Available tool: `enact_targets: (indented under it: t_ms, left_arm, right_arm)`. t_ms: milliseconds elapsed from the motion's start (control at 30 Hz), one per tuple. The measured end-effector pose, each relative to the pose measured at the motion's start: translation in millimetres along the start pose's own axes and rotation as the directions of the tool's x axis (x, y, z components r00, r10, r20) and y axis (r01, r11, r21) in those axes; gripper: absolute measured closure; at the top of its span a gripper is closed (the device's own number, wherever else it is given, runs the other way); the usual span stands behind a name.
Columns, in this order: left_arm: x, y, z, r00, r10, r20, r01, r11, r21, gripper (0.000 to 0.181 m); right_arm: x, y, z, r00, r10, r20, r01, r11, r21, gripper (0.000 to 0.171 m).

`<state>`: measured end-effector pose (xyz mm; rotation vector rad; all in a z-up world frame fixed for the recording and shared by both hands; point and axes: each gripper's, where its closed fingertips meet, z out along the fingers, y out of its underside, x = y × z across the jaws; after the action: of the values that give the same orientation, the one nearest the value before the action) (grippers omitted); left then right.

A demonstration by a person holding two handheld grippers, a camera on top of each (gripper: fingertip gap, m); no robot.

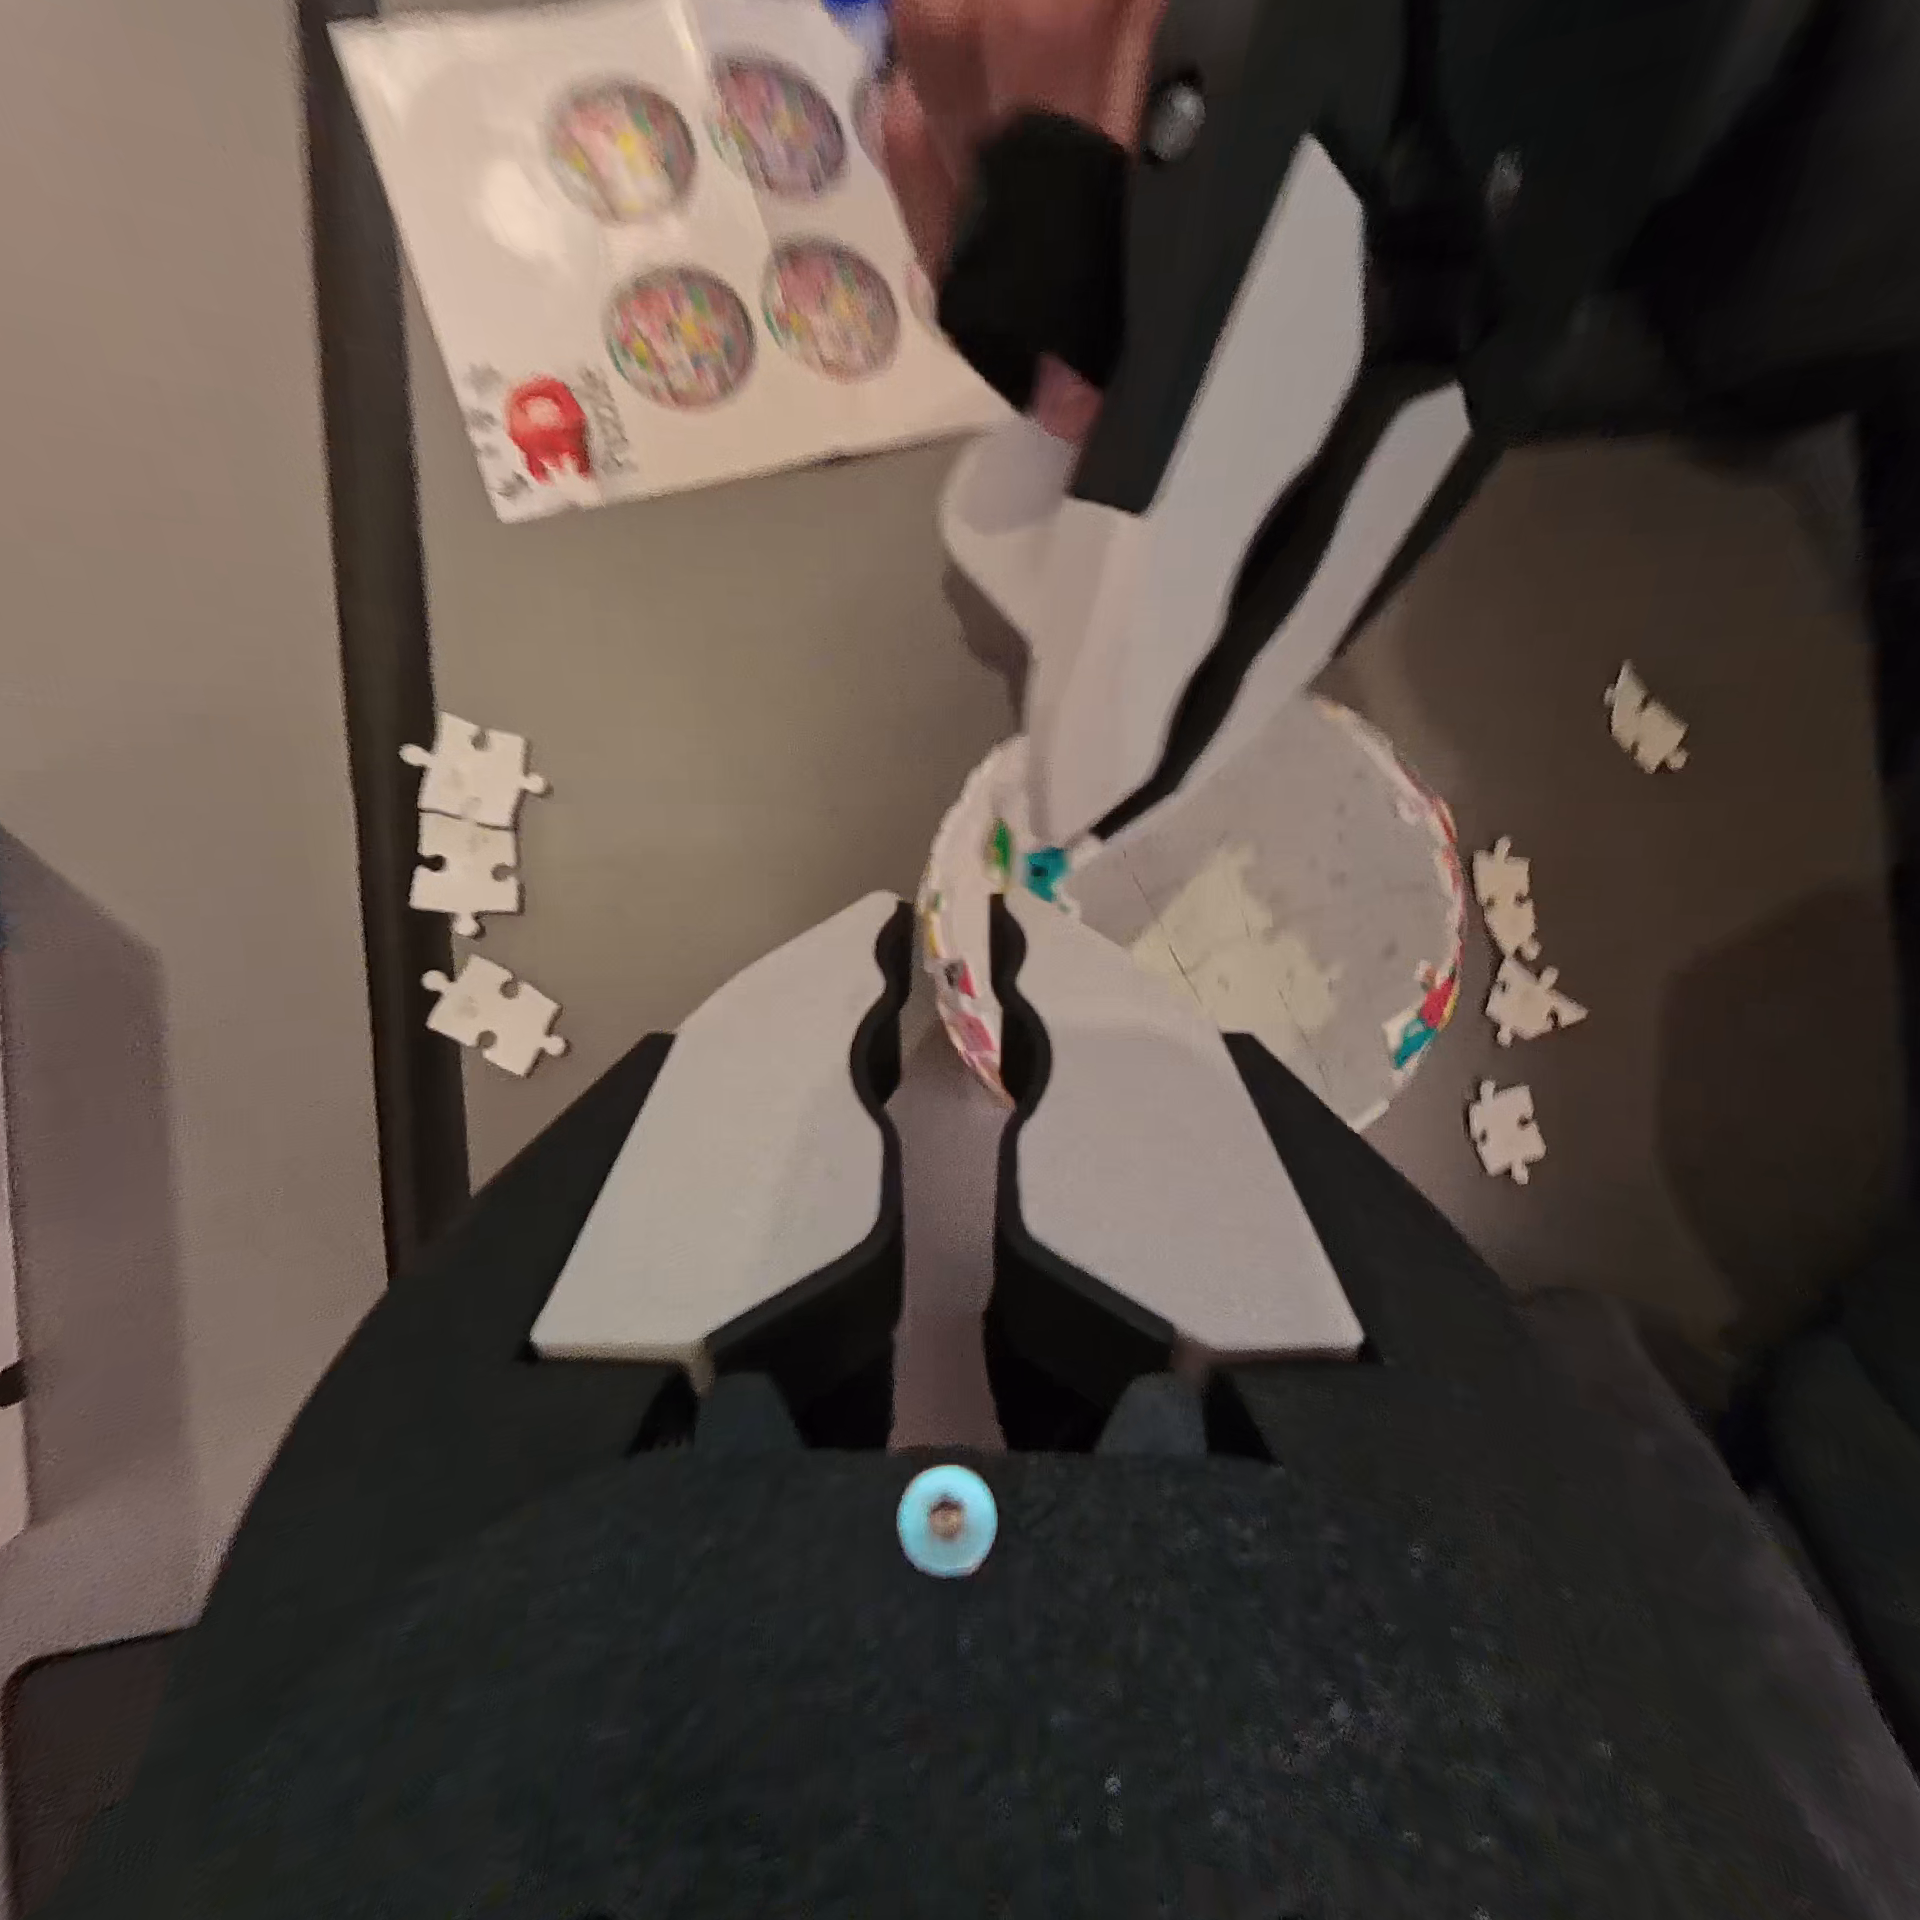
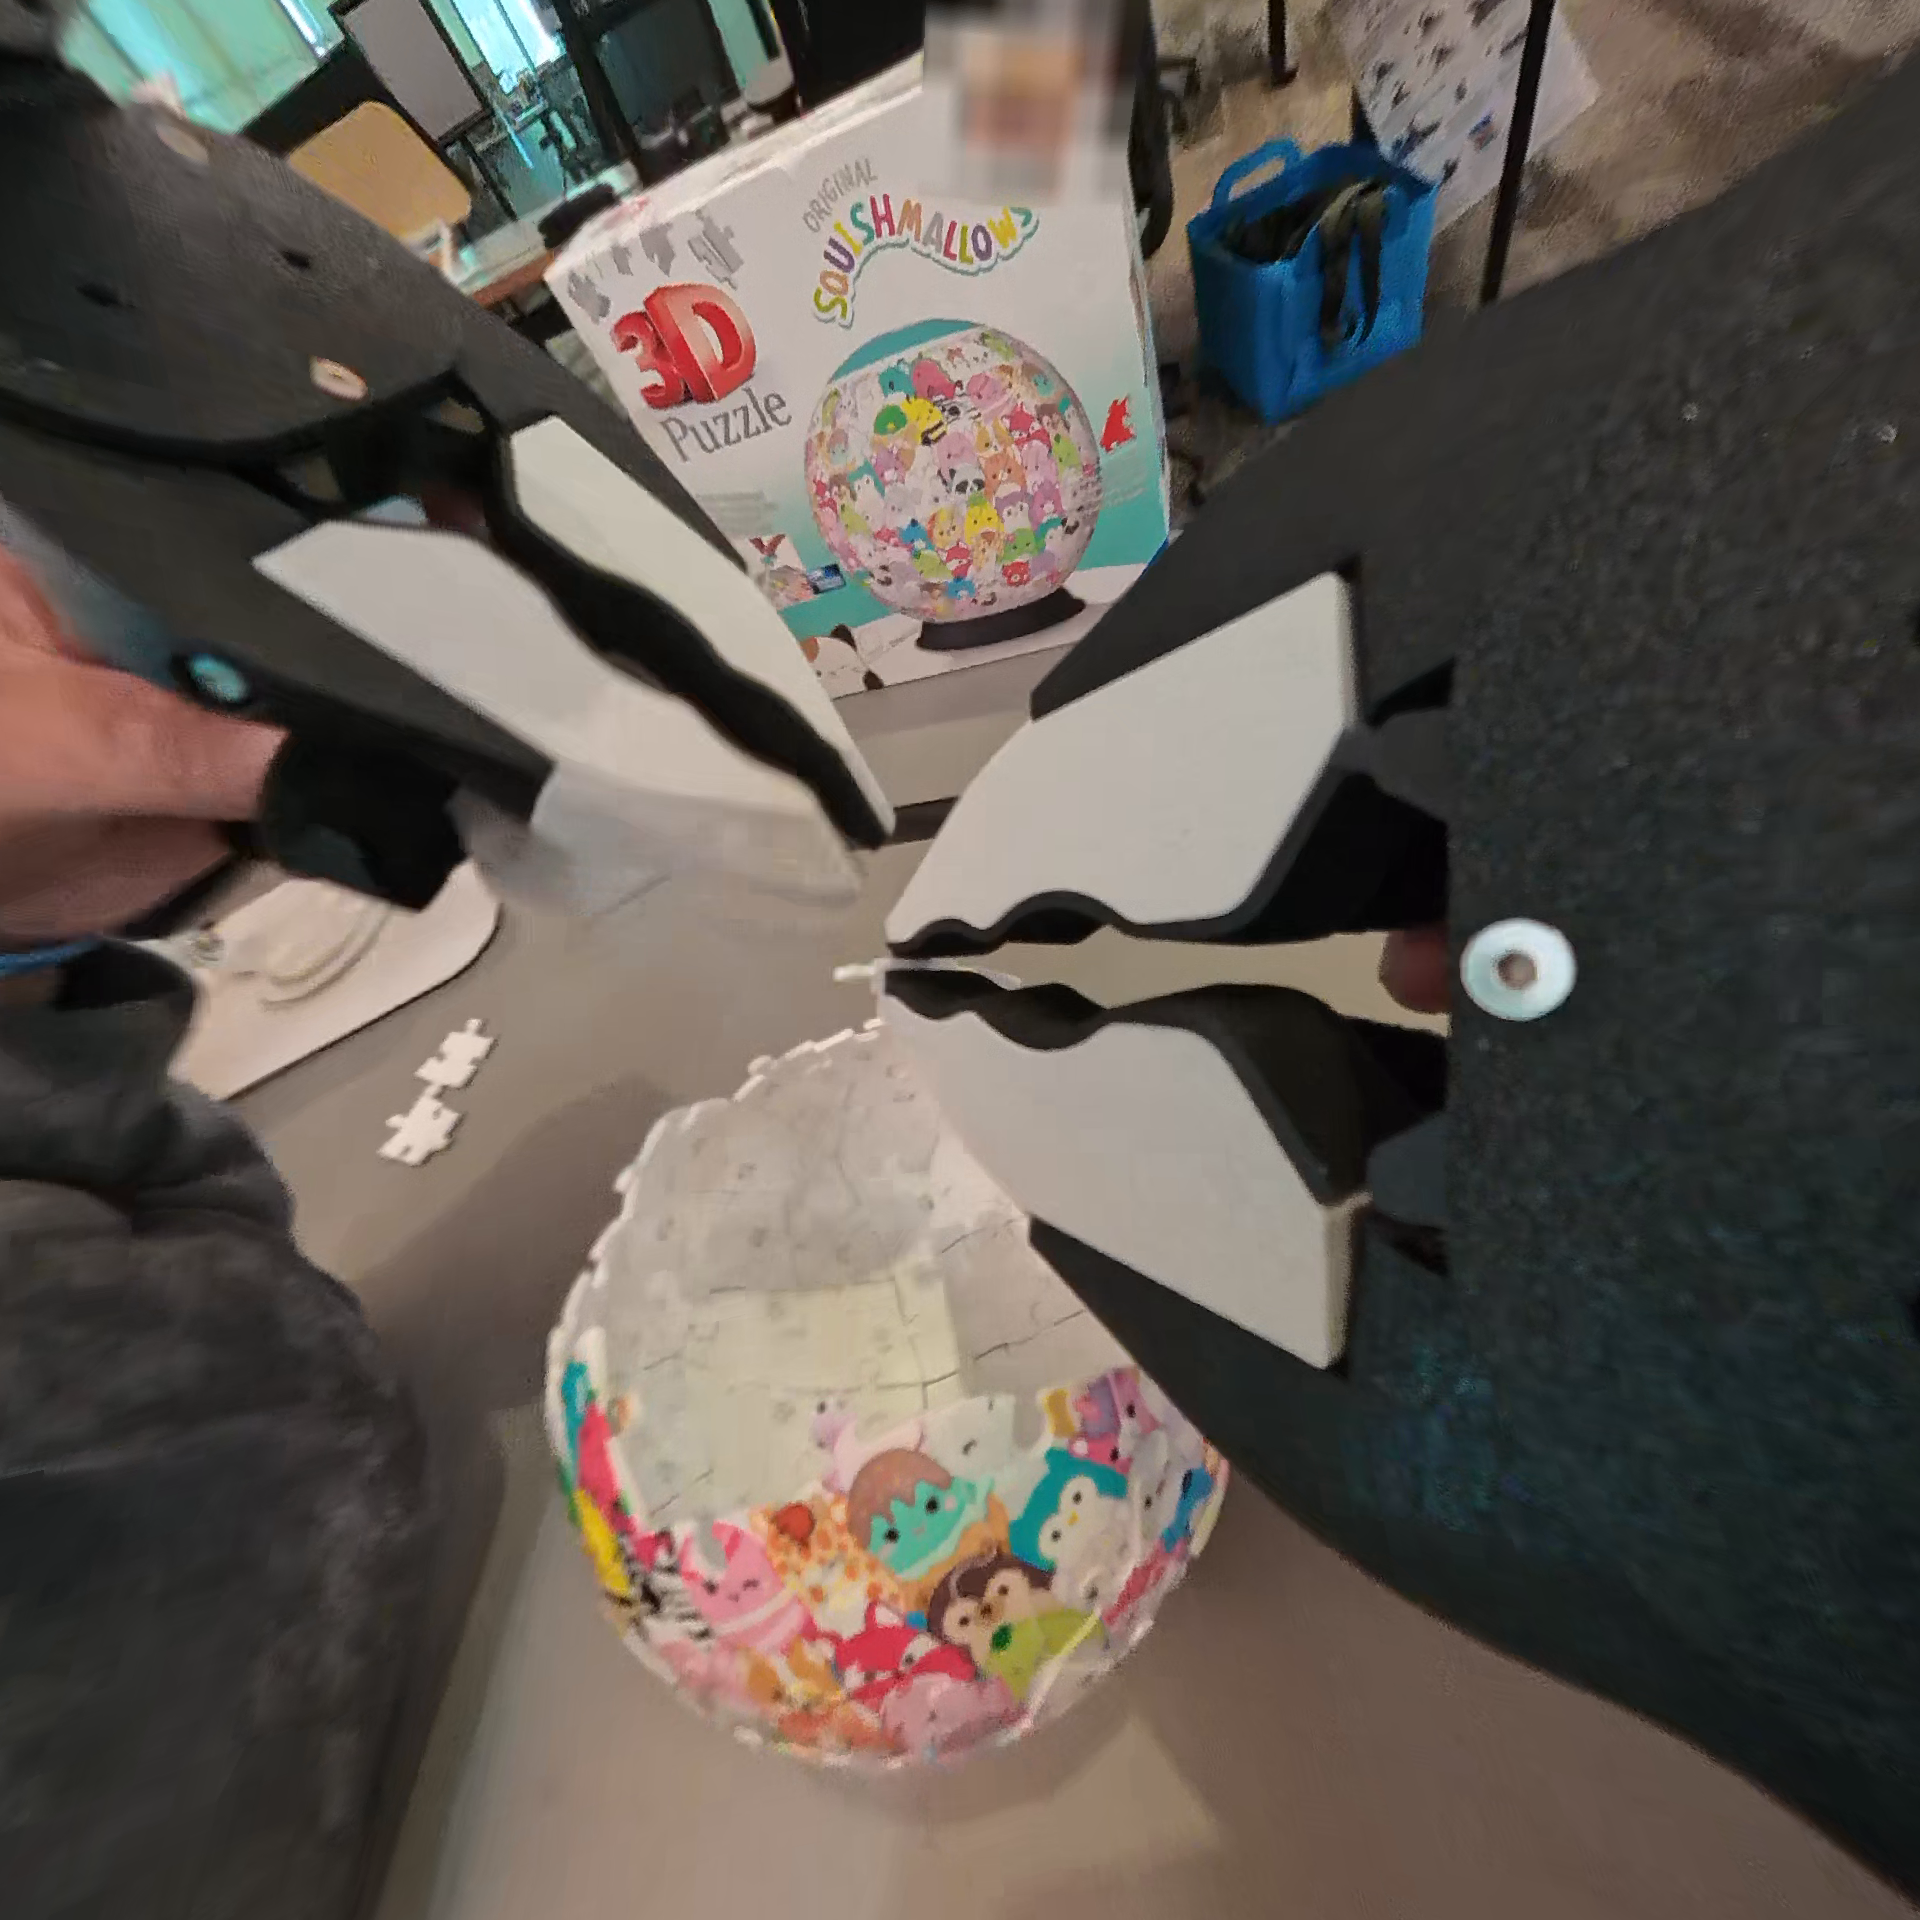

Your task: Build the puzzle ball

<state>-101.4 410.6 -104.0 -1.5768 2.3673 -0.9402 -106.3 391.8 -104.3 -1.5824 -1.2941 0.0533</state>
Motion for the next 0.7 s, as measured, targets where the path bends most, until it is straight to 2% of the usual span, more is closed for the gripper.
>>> enact_targets:
  t_ms: [67,167,300,467,700]
  left_arm:
    - [-15,1,1,0.997,-0.072,-0.001,0.072,0.997,0.031,0.176]
    - [-26,26,21,0.99,-0.138,-0.014,0.136,0.986,-0.092,0.181]
    - [-21,45,43,0.99,-0.132,-0.056,0.118,0.97,-0.214,0.181]
    - [-11,47,48,0.99,-0.108,-0.092,0.083,0.967,-0.242,0.181]
    - [-24,52,41,0.988,-0.146,-0.044,0.132,0.963,-0.235,0.181]
  right_arm:
    - [3,-2,-5,1.0,0.028,0.006,-0.028,0.999,0.022,0.169]
    - [3,4,-7,0.997,0.063,0.033,-0.063,0.998,0.005,0.169]
    - [7,9,-7,0.996,0.088,0.027,-0.087,0.996,-0.013,0.169]
    - [10,15,-6,0.995,0.097,0.015,-0.096,0.995,-0.027,0.169]
    - [11,25,-5,0.994,0.107,0.006,-0.106,0.992,-0.071,0.169]
